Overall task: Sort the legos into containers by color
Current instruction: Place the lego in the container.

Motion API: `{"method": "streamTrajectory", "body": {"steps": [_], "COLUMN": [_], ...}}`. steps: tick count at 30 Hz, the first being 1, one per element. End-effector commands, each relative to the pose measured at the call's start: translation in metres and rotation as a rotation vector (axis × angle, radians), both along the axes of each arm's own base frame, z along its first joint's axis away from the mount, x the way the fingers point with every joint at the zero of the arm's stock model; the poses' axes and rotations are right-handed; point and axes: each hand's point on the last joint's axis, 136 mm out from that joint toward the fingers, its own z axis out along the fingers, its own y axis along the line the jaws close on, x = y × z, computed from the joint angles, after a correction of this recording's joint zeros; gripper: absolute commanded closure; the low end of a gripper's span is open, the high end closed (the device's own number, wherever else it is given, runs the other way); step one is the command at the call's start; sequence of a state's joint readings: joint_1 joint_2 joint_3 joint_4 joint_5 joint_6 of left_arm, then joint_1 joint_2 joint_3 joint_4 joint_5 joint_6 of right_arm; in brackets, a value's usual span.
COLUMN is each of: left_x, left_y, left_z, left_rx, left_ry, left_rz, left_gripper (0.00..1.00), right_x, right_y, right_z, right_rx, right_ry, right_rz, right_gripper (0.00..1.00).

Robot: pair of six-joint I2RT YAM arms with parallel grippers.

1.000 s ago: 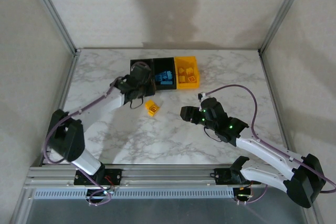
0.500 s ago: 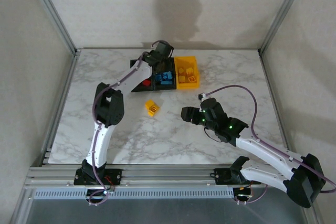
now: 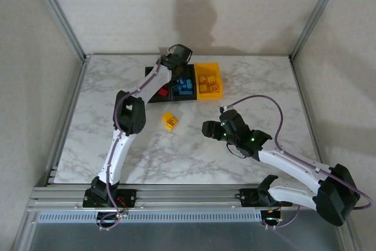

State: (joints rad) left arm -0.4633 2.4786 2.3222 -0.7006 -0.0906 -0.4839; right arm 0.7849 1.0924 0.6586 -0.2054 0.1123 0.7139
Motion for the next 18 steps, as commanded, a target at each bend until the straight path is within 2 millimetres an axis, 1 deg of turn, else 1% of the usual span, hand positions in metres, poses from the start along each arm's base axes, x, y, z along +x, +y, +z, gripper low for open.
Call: {"method": "streamTrajectory", "body": {"steps": [1, 2, 4, 8, 10, 13, 15, 17, 18], "left_x": [-0.008, -0.011, -0.018, -0.048, -0.066, -0.098, -0.125, -0.152, -0.167], "left_y": [0.002, 0.001, 0.0, -0.005, -0.003, 0.012, 0.029, 0.048, 0.057], "left_z": [0.03, 0.038, 0.053, 0.081, 0.092, 0.1, 0.102, 0.097, 0.09], "left_rx": [-0.008, -0.012, -0.02, -0.031, -0.047, -0.081, -0.088, -0.087, -0.088], "left_ry": [-0.016, -0.026, -0.041, -0.073, -0.09, -0.107, -0.113, -0.109, -0.1], "left_rz": [-0.016, -0.019, -0.026, -0.059, -0.065, -0.055, -0.035, -0.012, -0.002], "left_gripper": [0.47, 0.44, 0.43, 0.42, 0.42, 0.41, 0.39, 0.38, 0.37], "right_x": [0.012, 0.014, 0.016, 0.022, 0.025, 0.028, 0.031, 0.034, 0.035], "right_y": [0.005, 0.005, 0.006, 0.01, 0.013, 0.022, 0.029, 0.038, 0.045], "right_z": [0.013, 0.015, 0.018, 0.026, 0.028, 0.028, 0.028, 0.028, 0.027], "right_rx": [0.001, 0.003, 0.009, 0.02, 0.004, -0.006, -0.009, -0.011, -0.013], "right_ry": [-0.035, -0.041, -0.052, -0.068, -0.072, -0.063, -0.054, -0.049, -0.05], "right_rz": [-0.005, -0.004, 0.001, 0.022, 0.036, 0.066, 0.082, 0.104, 0.118], "right_gripper": [0.31, 0.31, 0.31, 0.3, 0.3, 0.3, 0.29, 0.29, 0.28]}}
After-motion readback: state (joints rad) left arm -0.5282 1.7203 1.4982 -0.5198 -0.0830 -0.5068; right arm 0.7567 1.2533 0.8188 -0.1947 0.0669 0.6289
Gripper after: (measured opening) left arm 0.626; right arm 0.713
